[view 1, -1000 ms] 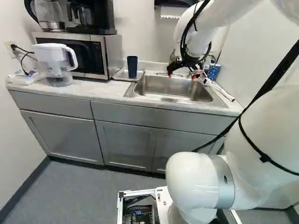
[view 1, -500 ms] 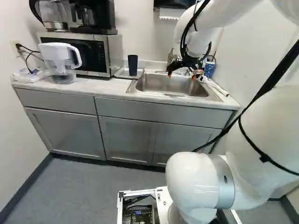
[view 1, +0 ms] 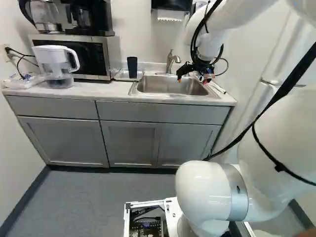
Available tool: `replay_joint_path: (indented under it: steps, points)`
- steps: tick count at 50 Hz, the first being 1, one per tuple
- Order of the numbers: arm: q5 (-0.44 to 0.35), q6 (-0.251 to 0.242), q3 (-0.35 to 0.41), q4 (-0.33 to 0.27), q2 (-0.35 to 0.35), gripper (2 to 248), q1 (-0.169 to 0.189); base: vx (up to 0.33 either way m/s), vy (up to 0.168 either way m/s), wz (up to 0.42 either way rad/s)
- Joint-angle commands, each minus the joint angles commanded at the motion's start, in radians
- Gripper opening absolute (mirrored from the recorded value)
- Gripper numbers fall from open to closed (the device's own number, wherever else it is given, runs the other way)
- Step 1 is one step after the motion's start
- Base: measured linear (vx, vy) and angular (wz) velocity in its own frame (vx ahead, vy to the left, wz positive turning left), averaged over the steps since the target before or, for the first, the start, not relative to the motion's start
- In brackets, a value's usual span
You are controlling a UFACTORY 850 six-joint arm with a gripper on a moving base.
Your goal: Rinse the cup and place it in the tray
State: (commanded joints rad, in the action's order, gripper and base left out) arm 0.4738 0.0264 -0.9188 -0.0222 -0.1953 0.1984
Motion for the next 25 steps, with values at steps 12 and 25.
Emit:
replay_joint_path:
  steps: [12, 25]
  points:
    - [0.000, 0.000, 0.000, 0.000, 0.000, 247, 0.000, -0.131, 0.036, -0.186]
    - [0.000, 0.000, 0.000, 0.000, 0.000, 247, 0.000, -0.137, 0.039, -0.198]
